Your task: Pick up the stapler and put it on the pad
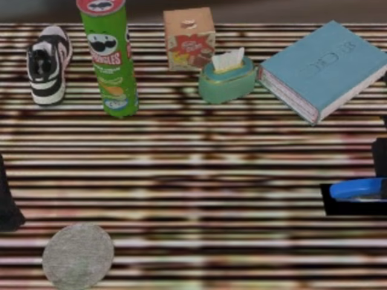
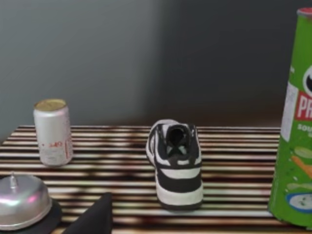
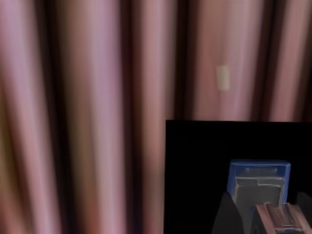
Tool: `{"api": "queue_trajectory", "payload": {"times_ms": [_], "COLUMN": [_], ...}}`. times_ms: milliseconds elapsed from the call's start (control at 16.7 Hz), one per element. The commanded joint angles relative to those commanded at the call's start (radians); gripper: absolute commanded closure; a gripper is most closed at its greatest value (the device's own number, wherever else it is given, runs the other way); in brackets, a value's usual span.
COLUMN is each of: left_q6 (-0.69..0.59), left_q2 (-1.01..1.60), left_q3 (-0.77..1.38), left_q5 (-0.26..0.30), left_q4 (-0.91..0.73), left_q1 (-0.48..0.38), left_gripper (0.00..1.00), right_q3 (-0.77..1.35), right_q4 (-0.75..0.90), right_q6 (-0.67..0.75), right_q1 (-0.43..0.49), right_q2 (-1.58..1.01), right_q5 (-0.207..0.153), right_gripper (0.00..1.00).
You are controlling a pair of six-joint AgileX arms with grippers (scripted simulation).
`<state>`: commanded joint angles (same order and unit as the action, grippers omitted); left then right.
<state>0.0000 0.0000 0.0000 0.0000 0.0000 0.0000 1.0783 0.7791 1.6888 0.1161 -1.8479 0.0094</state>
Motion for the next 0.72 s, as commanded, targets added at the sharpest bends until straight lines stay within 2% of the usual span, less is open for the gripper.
{"api": "queue_trajectory", "payload": {"times_ms": [600, 720], "left_q6": [0.000, 0.000], "left_q2": [0.000, 0.000], "left_q3": [0.000, 0.000], "left_q5": [0.000, 0.000], "left_q4": [0.000, 0.000], "left_q1": [0.000, 0.000], "left_gripper": [0.00, 0.00], "right_q3": [0.000, 0.000], "right_q4": [0.000, 0.000], "right_q6": [0.000, 0.000], "right_q1": [0.000, 0.000], "right_q2": [0.000, 0.000], "right_q5": [0.000, 0.000], "right_gripper": [0.02, 0.00]}}
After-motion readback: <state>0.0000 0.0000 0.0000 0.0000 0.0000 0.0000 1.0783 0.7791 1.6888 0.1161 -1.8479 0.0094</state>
